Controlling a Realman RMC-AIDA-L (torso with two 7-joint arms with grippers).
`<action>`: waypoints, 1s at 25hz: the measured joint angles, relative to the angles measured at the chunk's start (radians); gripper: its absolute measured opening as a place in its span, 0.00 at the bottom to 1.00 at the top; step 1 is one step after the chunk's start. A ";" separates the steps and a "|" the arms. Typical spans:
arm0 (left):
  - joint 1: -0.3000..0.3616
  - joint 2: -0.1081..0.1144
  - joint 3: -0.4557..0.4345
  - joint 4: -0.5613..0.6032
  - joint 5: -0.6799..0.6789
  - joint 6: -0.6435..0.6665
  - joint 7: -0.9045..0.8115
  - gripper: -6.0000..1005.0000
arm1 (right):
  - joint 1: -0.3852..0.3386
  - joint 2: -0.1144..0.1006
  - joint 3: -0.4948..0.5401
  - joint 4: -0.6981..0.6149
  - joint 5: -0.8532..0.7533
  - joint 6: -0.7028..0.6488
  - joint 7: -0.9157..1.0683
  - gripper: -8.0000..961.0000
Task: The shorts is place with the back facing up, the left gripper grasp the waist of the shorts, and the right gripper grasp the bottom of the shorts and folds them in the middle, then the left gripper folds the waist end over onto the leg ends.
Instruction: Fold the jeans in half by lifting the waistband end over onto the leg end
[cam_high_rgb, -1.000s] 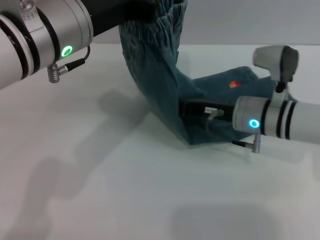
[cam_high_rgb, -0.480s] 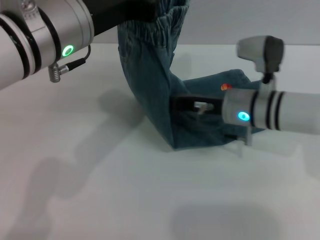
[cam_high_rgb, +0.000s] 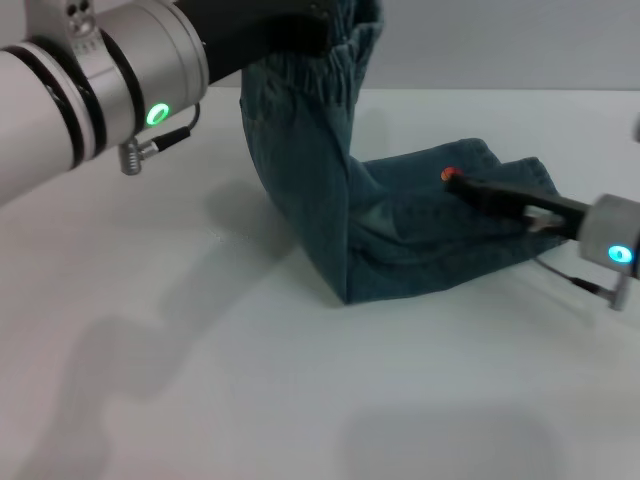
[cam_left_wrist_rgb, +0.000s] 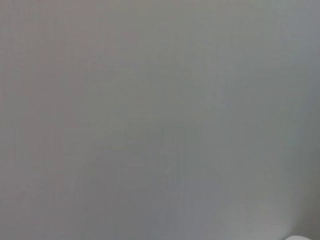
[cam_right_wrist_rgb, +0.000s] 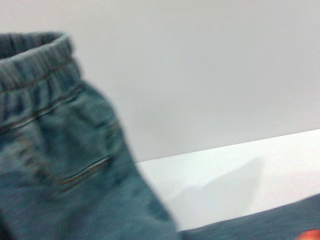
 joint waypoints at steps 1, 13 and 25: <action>0.000 -0.001 0.013 0.006 0.000 0.013 0.000 0.07 | -0.025 -0.002 0.004 -0.024 0.000 -0.008 0.002 0.01; -0.050 -0.004 0.228 0.141 -0.034 0.256 0.000 0.07 | -0.235 -0.010 0.102 -0.172 0.001 -0.041 0.017 0.01; -0.211 -0.006 0.292 0.344 -0.114 0.387 -0.005 0.07 | -0.320 -0.012 0.106 -0.223 -0.004 0.008 0.064 0.01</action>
